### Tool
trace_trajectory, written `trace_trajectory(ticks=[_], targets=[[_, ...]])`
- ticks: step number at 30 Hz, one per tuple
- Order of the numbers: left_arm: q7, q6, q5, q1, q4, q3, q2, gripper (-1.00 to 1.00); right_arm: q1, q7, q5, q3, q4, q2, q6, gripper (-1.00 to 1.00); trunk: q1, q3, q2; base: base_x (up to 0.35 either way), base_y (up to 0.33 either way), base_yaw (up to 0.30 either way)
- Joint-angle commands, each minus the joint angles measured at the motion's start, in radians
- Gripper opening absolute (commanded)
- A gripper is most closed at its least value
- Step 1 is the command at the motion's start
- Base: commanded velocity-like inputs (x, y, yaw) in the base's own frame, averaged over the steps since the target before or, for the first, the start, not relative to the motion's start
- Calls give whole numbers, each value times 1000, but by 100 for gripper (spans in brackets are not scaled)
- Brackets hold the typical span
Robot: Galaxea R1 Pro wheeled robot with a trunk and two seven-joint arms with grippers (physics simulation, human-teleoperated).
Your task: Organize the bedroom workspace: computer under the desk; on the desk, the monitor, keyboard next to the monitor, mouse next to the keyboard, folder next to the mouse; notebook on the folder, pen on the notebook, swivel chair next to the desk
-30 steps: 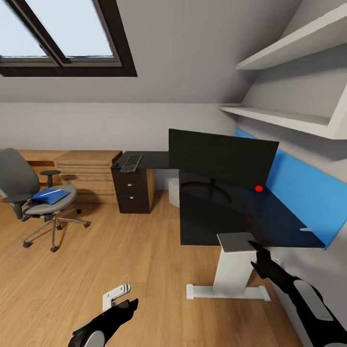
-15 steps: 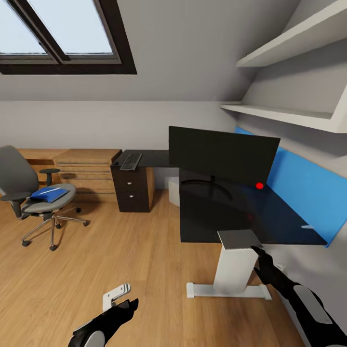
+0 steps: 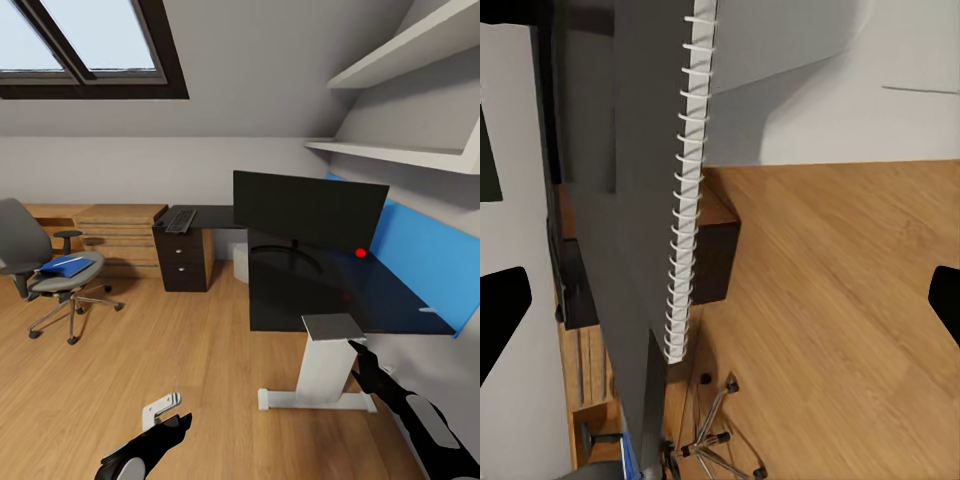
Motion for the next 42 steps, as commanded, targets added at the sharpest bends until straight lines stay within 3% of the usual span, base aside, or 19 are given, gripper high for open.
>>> trace_trajectory(ticks=[1, 5, 10, 20, 32, 42], targets=[[10, 0, 10, -1, -1, -2, 1, 100, -1, 2, -6, -3, 0, 0, 6, 100, 4, -4, -8, 0, 0, 0], [10, 0, 9, -1, -1, -2, 1, 100, -1, 0, -72, -2, 0, -2, 13, 100, 19, -17, -36, 0, 0, 0], [10, 0, 8, -1, -1, -2, 1, 100, -1, 1, -103, -3, 0, -5, 17, 100, 38, -32, -71, 0, 0, 0], [10, 0, 8, -1, -1, -2, 1, 100, -1, 3, -113, -5, -2, -8, 64, 100, 77, -64, -141, 0, 0, 0], [10, 0, 7, -1, 0, -2, 0, 100, -1, 3, -113, -5, -6, -5, 70, 100, 123, -101, -225, 0, 0, 0], [10, 1, 7, -1, 4, -2, 1, 100, -1, 47, -111, 0, -25, -4, 70, 100, 123, -101, -225, 0, 0, 0]])
